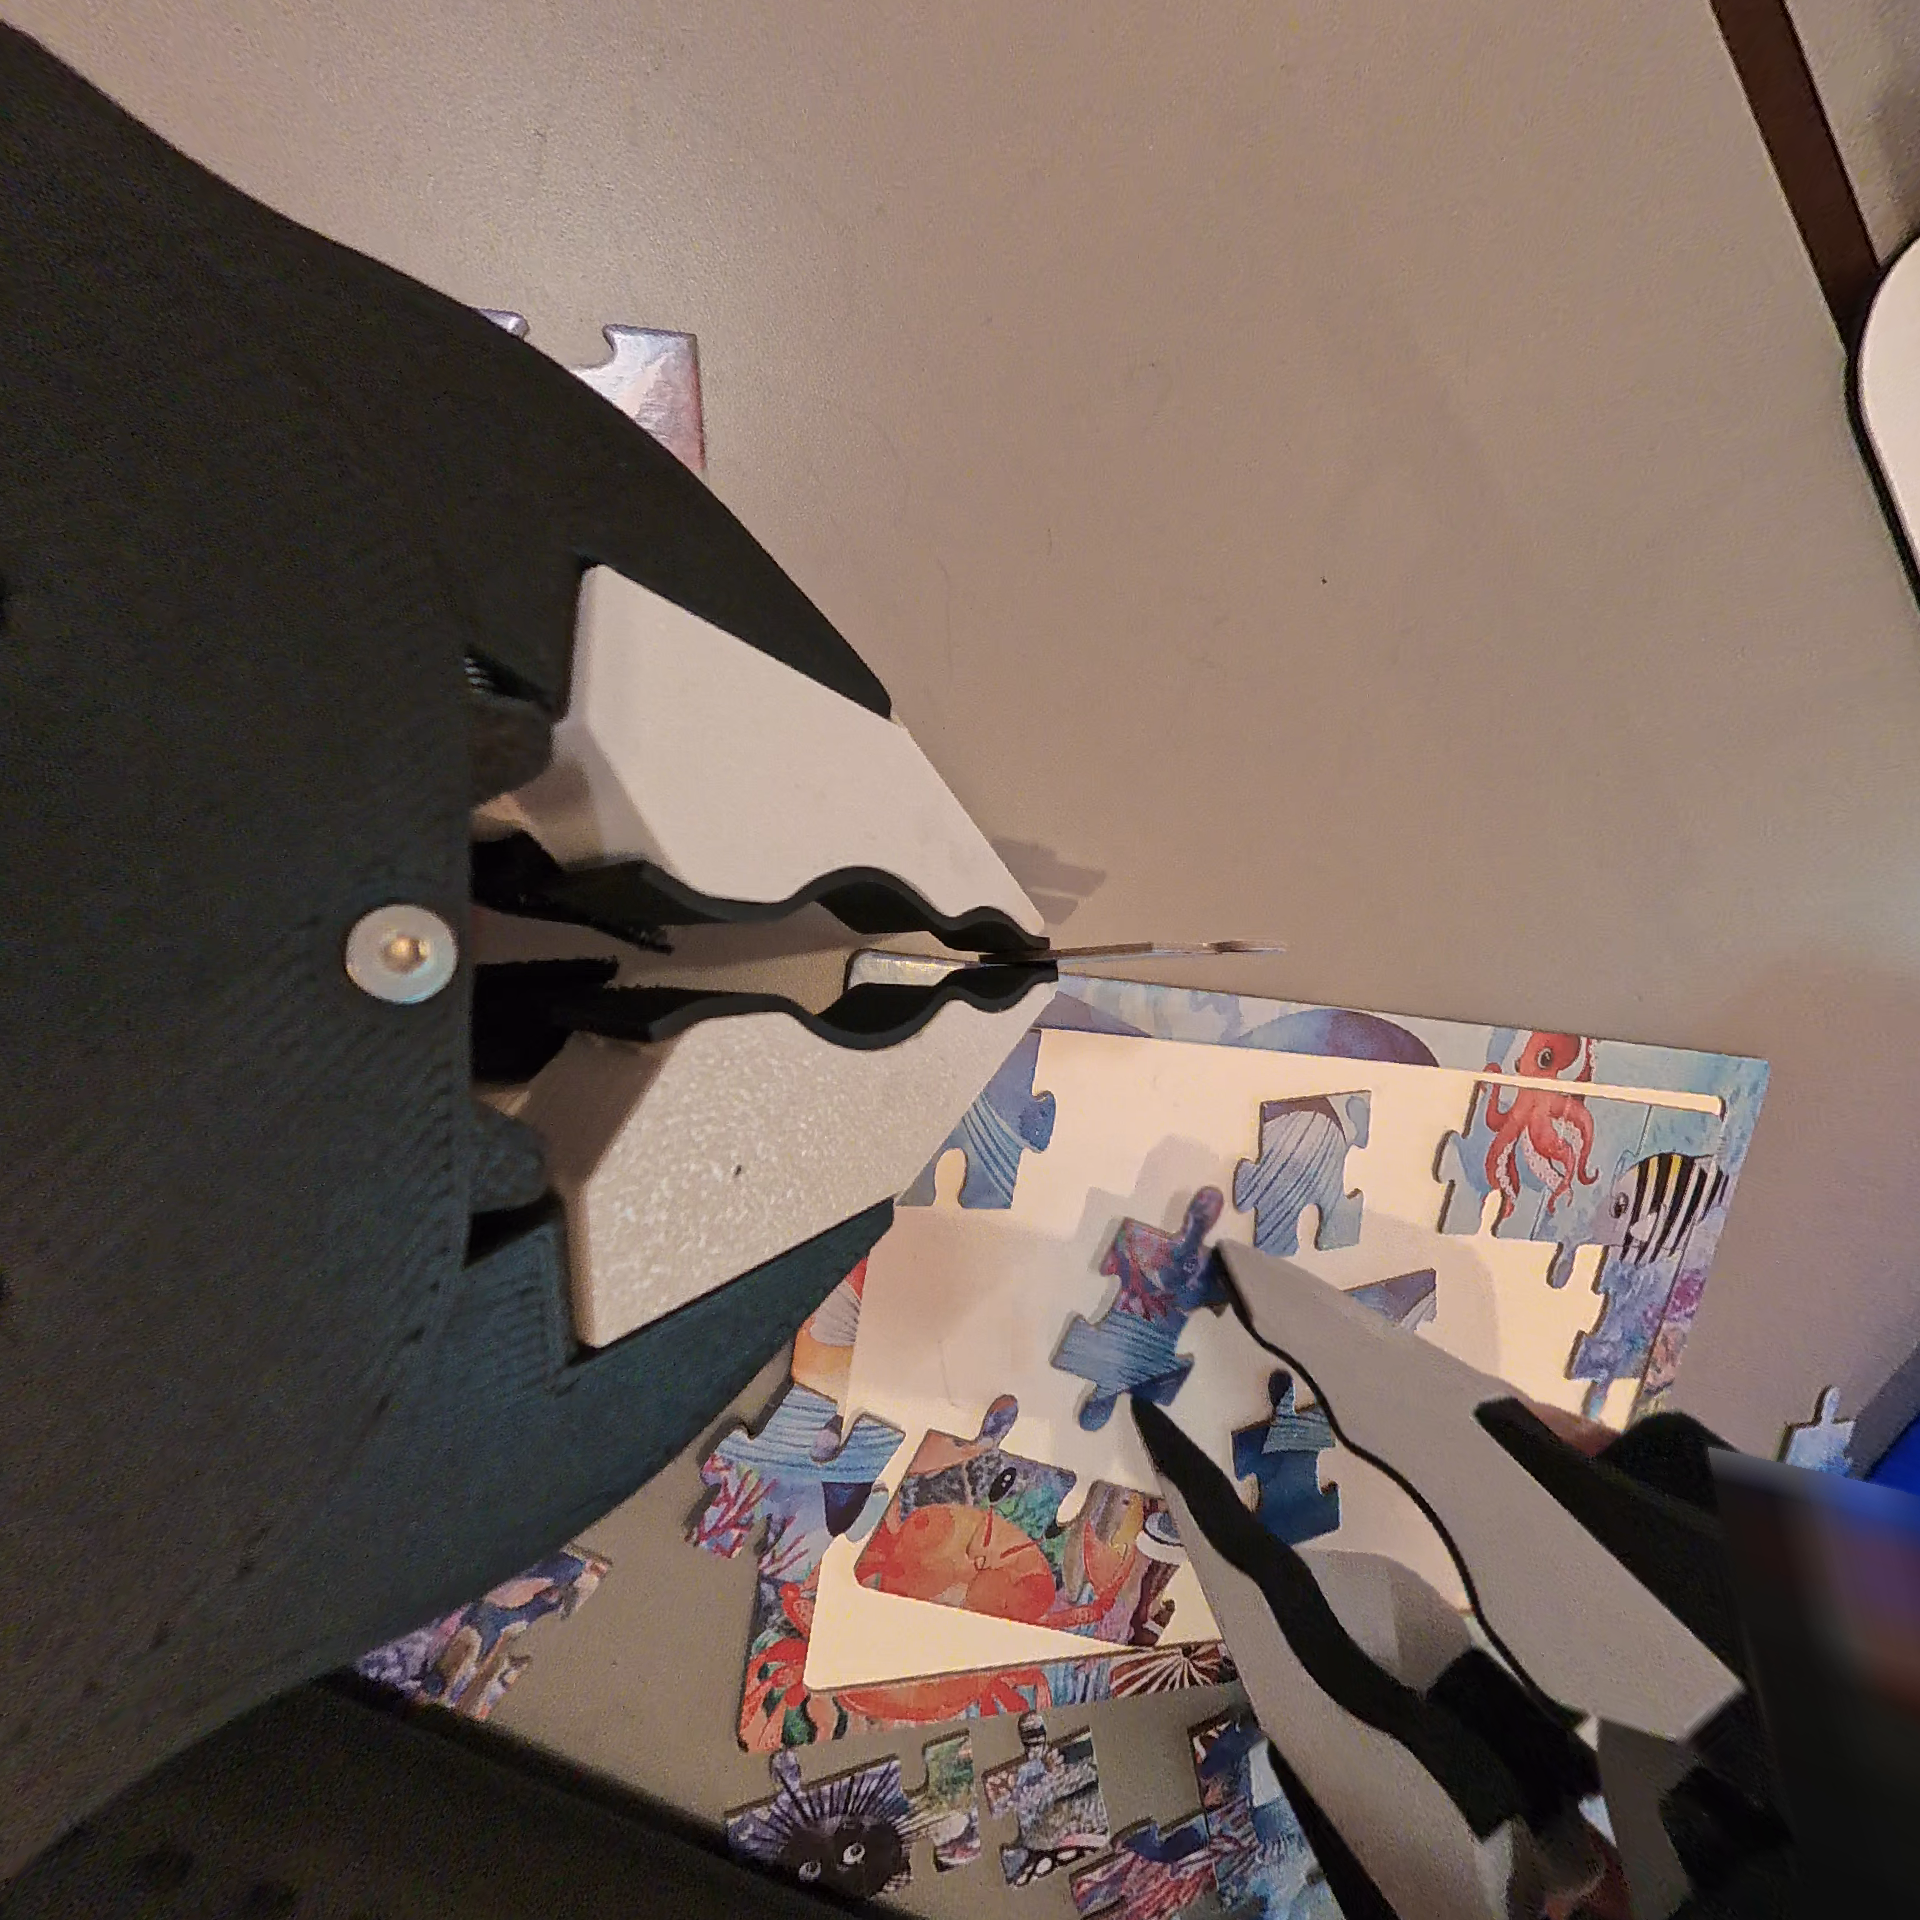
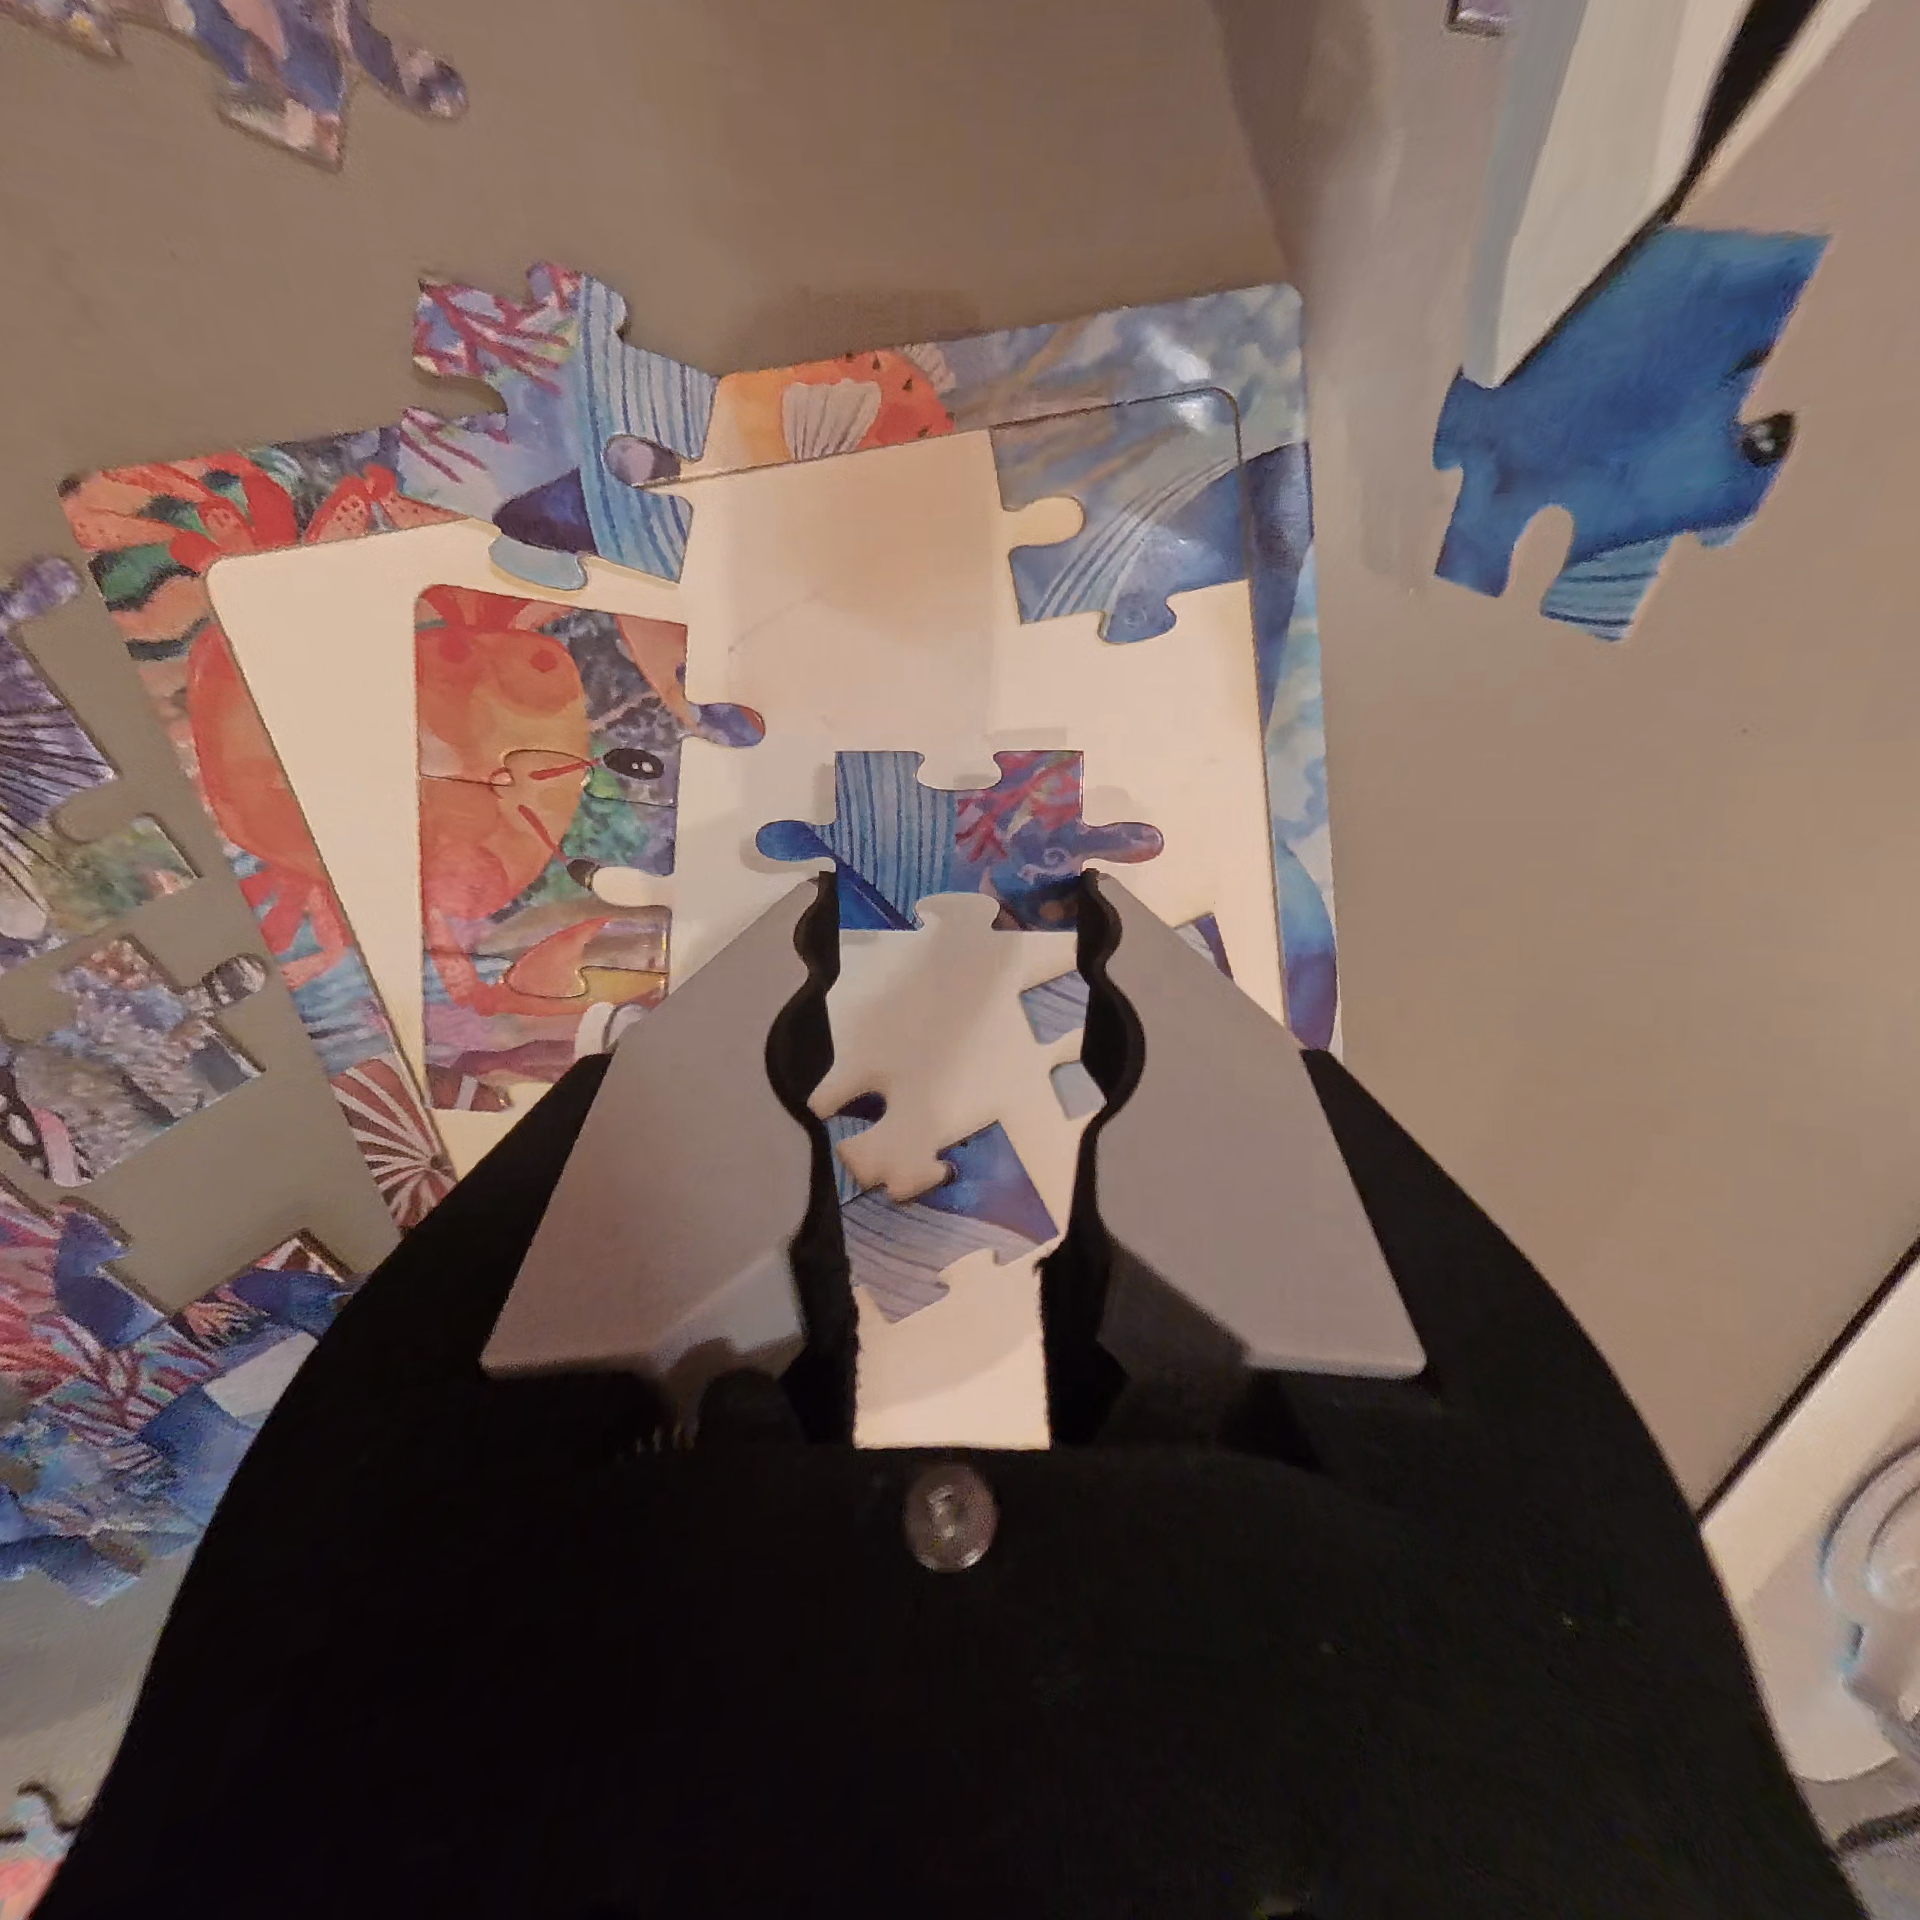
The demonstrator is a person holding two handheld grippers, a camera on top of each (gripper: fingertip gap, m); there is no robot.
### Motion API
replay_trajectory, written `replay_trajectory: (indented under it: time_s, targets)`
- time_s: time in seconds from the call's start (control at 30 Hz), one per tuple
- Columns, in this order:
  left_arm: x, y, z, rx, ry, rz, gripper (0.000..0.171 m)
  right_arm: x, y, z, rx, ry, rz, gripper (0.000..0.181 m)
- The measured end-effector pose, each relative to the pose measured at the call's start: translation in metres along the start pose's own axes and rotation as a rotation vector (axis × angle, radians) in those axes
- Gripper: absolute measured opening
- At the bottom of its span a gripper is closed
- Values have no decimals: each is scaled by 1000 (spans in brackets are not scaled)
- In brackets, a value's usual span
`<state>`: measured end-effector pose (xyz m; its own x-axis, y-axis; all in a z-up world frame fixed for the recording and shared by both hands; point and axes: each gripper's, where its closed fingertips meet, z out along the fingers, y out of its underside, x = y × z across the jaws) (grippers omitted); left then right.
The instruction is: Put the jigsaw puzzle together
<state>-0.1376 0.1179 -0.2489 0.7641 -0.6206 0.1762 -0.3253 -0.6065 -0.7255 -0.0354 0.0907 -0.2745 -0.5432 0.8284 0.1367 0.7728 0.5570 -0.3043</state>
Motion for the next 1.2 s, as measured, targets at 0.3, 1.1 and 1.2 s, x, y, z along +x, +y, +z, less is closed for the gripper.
replay_trajectory:
  time_s: [0.3,1.1,1.2]
  targets:
    - [-2,1,1,-8,-3,2,0,-30,1,8,4,-104,-70,45]
    - [0,2,3,-16,-3,8,0,-67,-40,-6,125,-143,136,59]
    - [1,2,2,-15,-2,9,0,-82,-49,2,131,-140,216,61]
